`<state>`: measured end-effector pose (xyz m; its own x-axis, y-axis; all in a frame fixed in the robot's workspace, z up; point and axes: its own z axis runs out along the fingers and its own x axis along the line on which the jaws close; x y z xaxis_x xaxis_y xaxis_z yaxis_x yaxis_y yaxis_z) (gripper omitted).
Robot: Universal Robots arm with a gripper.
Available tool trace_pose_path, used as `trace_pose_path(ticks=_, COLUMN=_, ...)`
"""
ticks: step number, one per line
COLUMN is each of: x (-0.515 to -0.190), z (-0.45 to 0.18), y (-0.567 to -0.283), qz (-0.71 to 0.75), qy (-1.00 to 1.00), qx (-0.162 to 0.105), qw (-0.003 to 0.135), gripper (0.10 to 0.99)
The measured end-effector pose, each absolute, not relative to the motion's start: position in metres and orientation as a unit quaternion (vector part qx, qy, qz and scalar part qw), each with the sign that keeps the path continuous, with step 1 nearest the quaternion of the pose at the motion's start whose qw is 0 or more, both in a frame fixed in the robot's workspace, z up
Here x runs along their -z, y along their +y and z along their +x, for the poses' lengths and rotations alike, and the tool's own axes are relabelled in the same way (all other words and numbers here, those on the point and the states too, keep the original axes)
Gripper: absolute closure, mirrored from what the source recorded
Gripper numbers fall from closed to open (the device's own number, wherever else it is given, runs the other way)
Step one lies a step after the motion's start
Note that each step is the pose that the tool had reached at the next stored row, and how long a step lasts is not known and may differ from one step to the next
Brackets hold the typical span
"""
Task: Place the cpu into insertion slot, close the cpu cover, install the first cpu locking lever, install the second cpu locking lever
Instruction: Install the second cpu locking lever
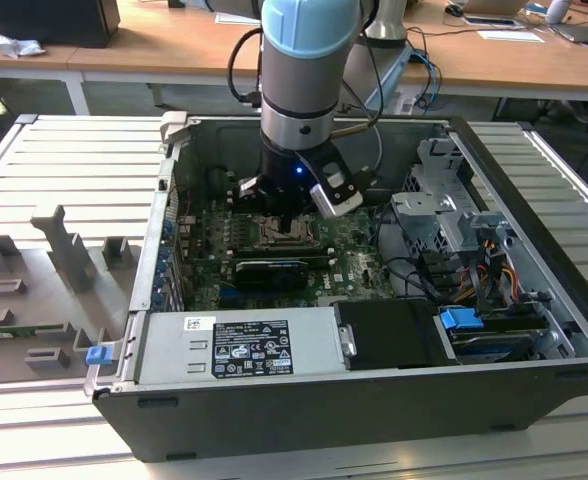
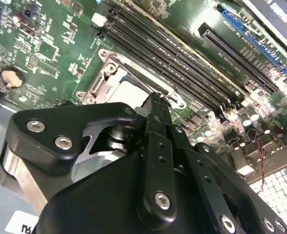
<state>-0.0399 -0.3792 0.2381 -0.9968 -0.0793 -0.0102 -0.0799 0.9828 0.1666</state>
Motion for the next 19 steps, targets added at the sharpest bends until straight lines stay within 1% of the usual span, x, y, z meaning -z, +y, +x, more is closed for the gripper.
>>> trace_pose_path(ticks=10, x=-0.238, z=-0.047, y=-0.389, qz=-0.040, qy=0.996, qx=-0.084, qw=0.002, gripper=0.980)
trace_pose_path(ticks=16, x=-0.225, z=-0.062, y=-0.389, qz=-0.040, qy=0.996, qx=-0.084, qw=0.002, gripper=0.980)
trace_pose_path(ticks=19, x=-0.221, z=-0.063, y=-0.390, qz=-0.040, qy=0.995, qx=-0.094, qw=0.002, gripper=0.980)
